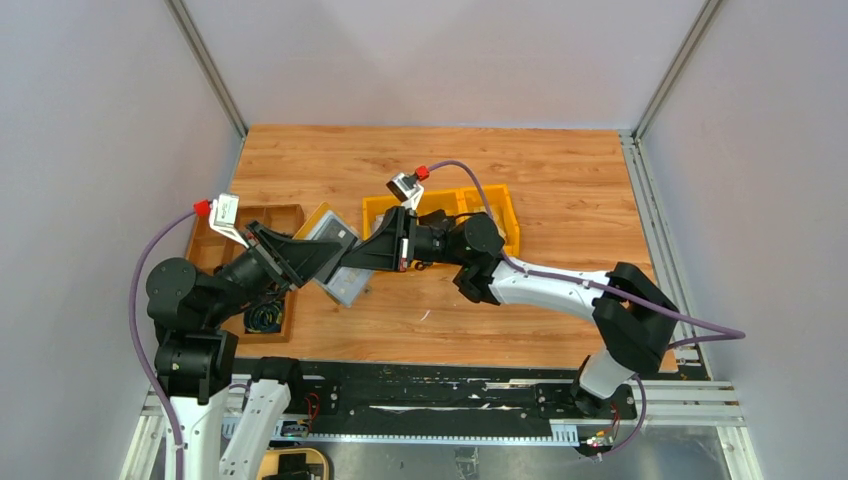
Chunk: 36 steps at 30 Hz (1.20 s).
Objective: Take the credit cards out of the card holder
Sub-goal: Remove the credit card from the card holder.
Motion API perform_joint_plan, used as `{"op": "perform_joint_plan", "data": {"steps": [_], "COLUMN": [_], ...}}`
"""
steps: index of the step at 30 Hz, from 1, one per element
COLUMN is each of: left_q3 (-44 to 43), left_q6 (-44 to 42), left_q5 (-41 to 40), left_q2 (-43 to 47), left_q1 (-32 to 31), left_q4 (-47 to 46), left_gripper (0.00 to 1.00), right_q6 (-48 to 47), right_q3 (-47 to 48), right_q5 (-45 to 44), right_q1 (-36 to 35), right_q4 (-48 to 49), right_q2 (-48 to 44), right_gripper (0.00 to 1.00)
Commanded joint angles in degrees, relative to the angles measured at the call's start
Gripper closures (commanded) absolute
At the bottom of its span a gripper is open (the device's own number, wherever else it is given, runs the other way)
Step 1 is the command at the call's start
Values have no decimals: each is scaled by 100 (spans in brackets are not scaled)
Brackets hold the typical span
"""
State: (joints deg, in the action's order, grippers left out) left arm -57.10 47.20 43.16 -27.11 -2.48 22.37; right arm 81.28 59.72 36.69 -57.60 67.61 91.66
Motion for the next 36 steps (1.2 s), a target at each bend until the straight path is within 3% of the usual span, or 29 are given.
{"op": "perform_joint_plan", "data": {"steps": [1,8,15,25,29,31,36], "left_q3": [-50,-156,-310,-388,-337,-342,-349], "left_q6": [4,-60,-275,-190,-115,-100,30], "left_q5": [24,44,-241,-374,-338,-334,-299], "left_q2": [-12,-48,-65,-101,-70,-70,-53], "left_q1": [-42,-42,-46,-42,-42,-42,-42], "left_q4": [107,98,260,226,228,228,189], "left_gripper": [63,67,91,92,93,93,93], "right_q6": [-136,-298,-503,-586,-588,-643,-559], "right_q3": [-176,-522,-765,-911,-663,-555,-374], "right_q5": [-189,-194,-136,-154,-112,-118,-243], "right_q1": [12,21,22,21,21,21,21], "right_q4": [484,415,226,194,92,-35,-105], "right_q2": [-344,-532,-762,-820,-728,-686,-455], "right_gripper": [100,100,100,100,70,61,51]}}
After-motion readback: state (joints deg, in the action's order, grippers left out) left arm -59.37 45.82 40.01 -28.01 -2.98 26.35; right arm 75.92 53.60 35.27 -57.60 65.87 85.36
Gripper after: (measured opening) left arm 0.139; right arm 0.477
